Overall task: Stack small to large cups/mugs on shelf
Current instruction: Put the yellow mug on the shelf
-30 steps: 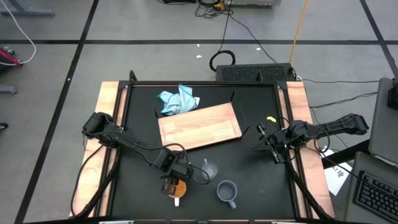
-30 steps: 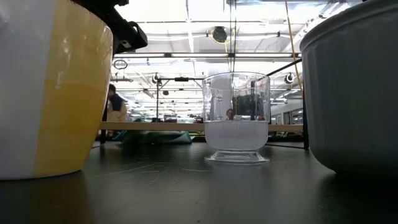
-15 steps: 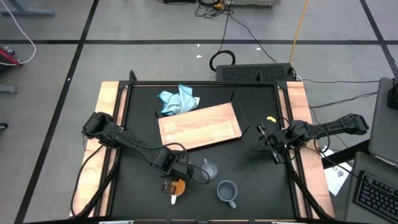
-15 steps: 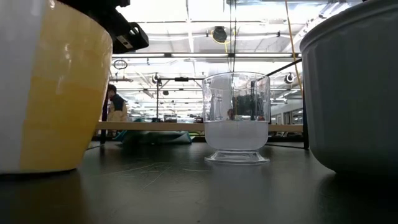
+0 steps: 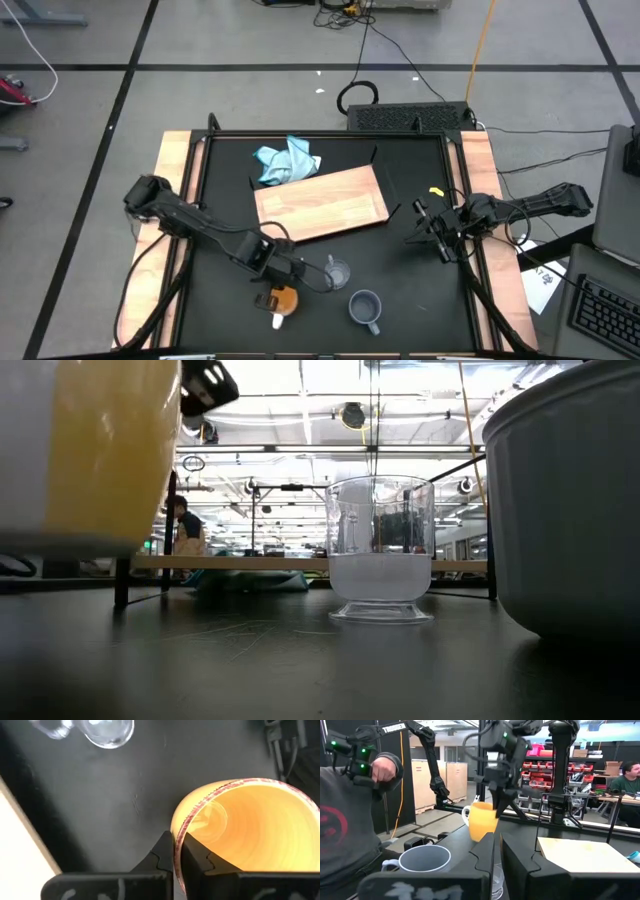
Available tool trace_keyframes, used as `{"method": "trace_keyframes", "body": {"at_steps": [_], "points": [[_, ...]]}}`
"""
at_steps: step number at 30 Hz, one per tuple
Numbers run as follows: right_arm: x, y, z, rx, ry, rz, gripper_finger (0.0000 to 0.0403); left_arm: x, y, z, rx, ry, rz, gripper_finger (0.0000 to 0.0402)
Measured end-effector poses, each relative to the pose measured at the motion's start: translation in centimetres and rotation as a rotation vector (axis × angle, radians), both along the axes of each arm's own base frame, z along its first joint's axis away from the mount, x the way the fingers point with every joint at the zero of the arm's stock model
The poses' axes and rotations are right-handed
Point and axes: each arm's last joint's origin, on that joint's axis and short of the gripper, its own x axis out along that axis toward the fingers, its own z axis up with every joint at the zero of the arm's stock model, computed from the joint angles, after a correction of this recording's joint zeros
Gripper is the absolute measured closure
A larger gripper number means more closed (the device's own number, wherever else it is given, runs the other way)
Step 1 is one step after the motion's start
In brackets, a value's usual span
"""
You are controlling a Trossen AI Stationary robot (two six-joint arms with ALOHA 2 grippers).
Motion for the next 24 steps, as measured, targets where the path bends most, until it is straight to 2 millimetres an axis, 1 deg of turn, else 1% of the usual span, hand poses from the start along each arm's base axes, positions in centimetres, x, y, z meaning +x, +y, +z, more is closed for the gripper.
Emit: {"method": "trace_keyframes", "body": {"at_steps": [5, 12, 14, 18, 24], "points": [[0.0, 0.0, 0.0, 0.0, 0.0, 0.0, 0.0378, -0.6, 1.1, 1.7, -0.001, -0.04, 0.027, 0.0391], [0.0, 0.0, 0.0, 0.0, 0.0, 0.0, 0.0378, -1.0, 2.6, 2.4, 0.031, -0.012, 0.07, 0.0391], [0.0, 0.0, 0.0, 0.0, 0.0, 0.0, 0.0378, -1.0, 2.8, 2.6, 0.066, -0.012, 0.07, 0.0391], [0.0, 0.0, 0.0, 0.0, -0.001, 0.0, 0.0378, -0.7, 2.6, 3.7, 0.083, -0.072, 0.022, 0.0391], [0.0, 0.0, 0.0, 0.0, -0.001, 0.0, 0.0378, -0.5, 2.7, 6.2, 0.114, -0.181, -0.036, 0.0391]]}}
